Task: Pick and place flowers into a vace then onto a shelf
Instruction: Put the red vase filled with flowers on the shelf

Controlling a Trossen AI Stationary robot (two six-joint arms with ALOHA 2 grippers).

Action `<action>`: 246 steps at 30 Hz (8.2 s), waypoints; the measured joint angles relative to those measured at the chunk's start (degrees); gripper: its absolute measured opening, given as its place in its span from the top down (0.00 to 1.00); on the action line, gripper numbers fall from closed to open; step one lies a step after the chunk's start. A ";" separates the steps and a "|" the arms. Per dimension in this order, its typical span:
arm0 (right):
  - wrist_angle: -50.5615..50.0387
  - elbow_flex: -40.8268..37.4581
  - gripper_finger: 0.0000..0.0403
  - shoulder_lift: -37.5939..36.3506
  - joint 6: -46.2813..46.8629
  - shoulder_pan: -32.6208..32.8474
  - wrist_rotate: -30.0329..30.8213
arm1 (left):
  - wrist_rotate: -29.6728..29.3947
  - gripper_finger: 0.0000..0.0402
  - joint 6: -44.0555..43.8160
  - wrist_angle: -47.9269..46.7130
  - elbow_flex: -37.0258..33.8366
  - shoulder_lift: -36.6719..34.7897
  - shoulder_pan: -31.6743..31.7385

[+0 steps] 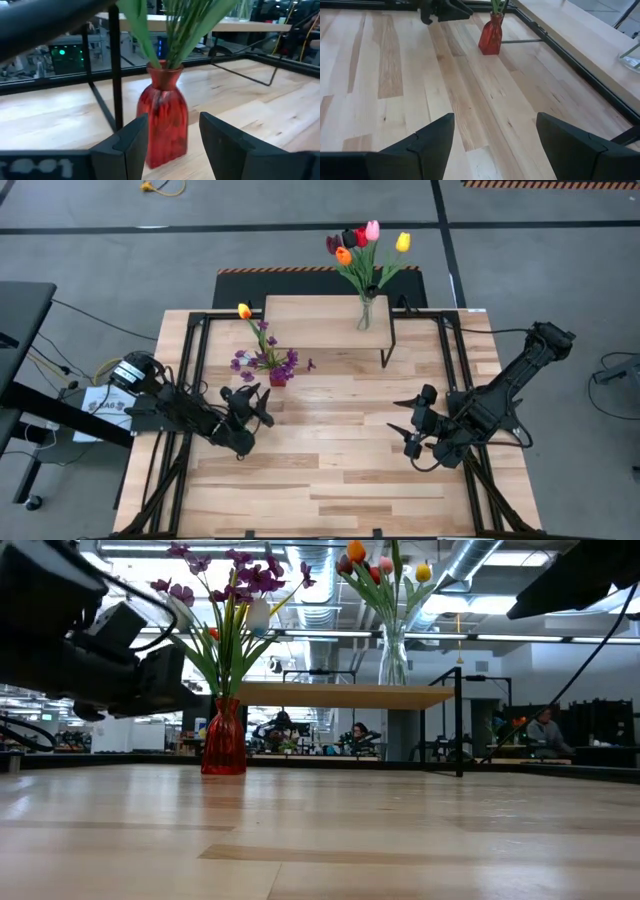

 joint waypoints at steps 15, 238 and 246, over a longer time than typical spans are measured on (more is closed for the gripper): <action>-1.54 0.00 0.31 0.00 0.00 0.00 0.02 | -5.22 0.59 -2.11 10.62 1.66 18.74 -2.60; 79.41 27.36 1.00 70.40 -24.01 -42.14 -23.96 | -5.55 0.27 -7.51 -22.20 17.09 1.05 -25.94; 80.44 27.84 1.00 70.40 -25.88 -44.04 -23.66 | -5.57 0.27 -7.51 -22.23 17.09 1.07 -25.94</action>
